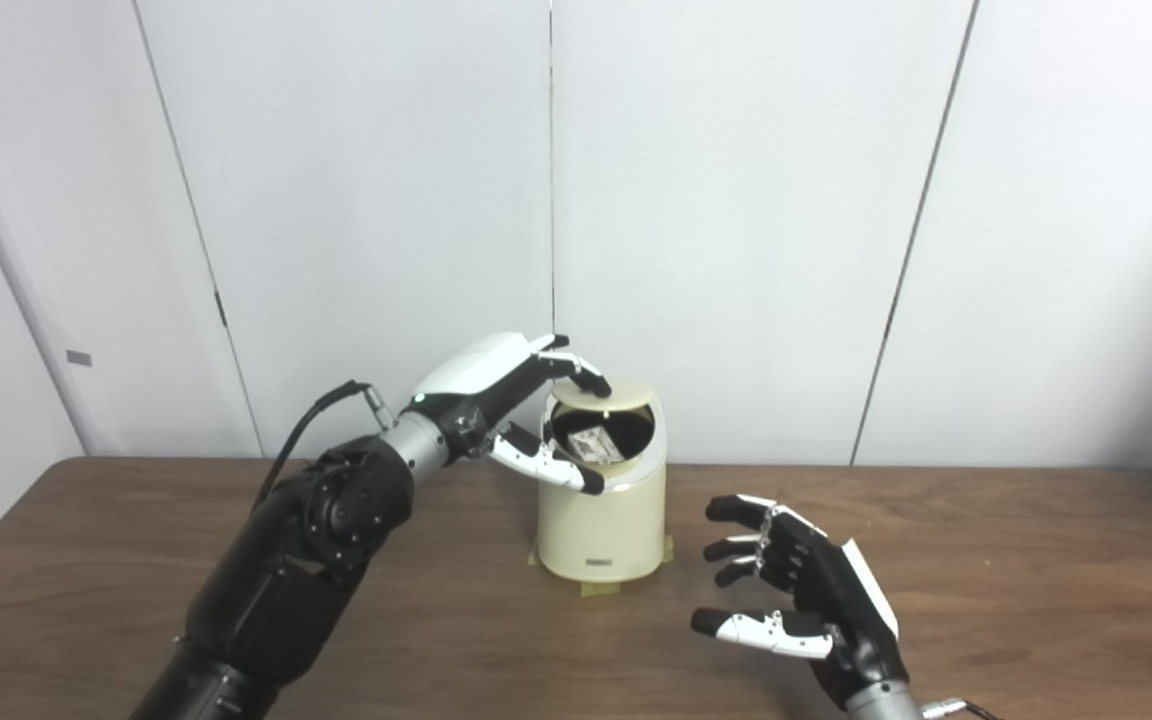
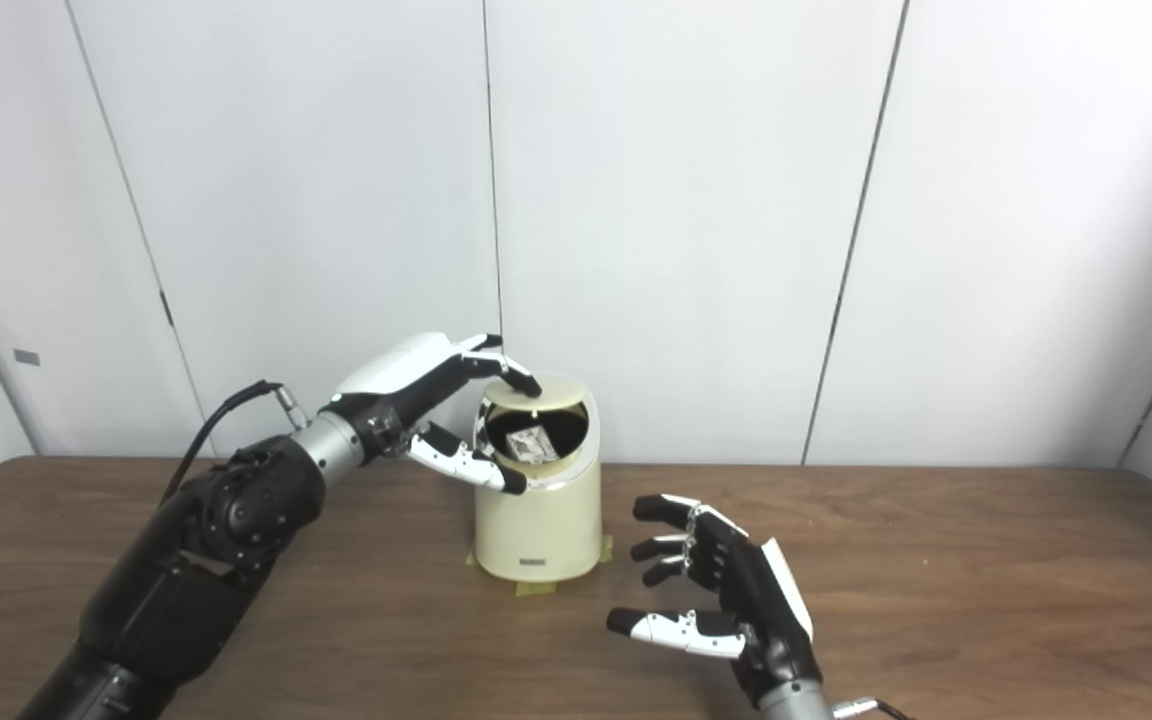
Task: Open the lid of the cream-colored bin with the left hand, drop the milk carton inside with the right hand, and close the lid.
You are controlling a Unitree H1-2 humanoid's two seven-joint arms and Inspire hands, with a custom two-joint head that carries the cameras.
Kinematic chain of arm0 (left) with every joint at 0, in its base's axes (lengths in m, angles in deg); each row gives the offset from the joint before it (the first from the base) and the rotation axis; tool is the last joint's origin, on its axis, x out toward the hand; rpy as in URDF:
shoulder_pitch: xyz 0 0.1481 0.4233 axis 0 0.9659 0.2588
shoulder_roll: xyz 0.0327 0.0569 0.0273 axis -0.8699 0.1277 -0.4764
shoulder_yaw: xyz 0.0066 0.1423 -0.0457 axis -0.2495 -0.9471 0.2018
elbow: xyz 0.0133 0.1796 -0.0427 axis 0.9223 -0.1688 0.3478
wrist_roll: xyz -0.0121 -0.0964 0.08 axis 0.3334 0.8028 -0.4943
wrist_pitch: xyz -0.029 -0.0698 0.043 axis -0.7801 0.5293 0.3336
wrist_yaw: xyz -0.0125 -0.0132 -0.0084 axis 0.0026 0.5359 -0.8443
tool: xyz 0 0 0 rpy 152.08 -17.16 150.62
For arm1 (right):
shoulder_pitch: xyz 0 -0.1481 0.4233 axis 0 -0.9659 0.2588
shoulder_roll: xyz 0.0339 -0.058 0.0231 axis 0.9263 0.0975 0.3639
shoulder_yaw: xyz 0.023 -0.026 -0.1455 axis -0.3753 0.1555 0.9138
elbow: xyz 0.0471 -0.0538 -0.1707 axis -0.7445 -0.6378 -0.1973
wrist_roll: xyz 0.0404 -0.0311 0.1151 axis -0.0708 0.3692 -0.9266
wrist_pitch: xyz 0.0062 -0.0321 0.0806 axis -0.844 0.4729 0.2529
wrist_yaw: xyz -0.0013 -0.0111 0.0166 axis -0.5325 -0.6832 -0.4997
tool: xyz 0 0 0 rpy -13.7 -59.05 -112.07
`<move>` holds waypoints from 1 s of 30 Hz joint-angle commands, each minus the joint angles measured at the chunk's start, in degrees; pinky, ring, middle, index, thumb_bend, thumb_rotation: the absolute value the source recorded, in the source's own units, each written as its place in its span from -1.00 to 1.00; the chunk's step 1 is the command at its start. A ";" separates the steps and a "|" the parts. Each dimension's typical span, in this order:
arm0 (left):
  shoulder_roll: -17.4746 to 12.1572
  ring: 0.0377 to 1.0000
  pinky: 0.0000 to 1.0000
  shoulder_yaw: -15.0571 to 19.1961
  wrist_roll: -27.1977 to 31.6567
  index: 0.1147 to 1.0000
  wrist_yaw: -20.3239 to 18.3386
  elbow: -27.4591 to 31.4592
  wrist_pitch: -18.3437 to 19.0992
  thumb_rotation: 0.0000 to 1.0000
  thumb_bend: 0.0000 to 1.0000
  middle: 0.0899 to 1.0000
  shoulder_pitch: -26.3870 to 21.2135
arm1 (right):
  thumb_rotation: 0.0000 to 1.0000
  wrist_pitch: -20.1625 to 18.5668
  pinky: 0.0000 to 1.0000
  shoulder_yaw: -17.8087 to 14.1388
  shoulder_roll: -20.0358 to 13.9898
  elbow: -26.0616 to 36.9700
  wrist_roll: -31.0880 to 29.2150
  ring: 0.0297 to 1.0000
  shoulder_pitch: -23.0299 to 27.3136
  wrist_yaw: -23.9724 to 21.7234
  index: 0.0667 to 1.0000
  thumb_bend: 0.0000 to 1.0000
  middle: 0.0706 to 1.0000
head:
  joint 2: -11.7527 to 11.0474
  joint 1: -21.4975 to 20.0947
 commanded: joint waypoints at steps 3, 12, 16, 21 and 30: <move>-2.08 1.00 1.00 -1.82 -3.09 0.42 -0.41 1.24 -2.49 -0.23 0.84 0.55 -2.46 | -1.00 0.55 -0.04 -0.02 0.14 2.78 -0.29 0.19 1.50 0.55 0.32 0.35 0.43 | 0.16 -0.07; -2.62 0.99 1.00 -3.36 -5.51 0.39 -0.41 1.22 -5.24 -0.37 0.85 0.48 -0.58 | -1.00 -0.68 -0.07 0.43 0.07 4.21 0.25 0.17 1.07 0.54 0.32 0.35 0.43 | 1.27 -0.20; -3.05 0.95 1.00 -4.85 -8.71 0.39 -0.47 2.14 -5.97 -0.38 0.83 0.49 0.12 | -1.00 -1.58 -0.06 0.39 0.20 4.95 0.42 0.16 0.96 0.66 0.31 0.35 0.42 | 1.88 -0.40; -4.20 0.94 1.00 -8.48 -16.73 0.40 -1.62 4.58 -4.97 -0.32 0.80 0.49 0.58 | -1.00 -2.40 -0.05 0.33 0.21 5.87 0.71 0.16 0.76 0.80 0.31 0.35 0.42 | 2.44 -0.38; -3.18 0.92 1.00 -10.26 -19.64 0.31 -9.17 7.14 0.90 -0.36 0.91 0.46 1.78 | -1.00 -2.87 -0.05 0.46 0.14 6.55 1.19 0.15 0.54 1.13 0.30 0.33 0.41 | 2.93 -0.29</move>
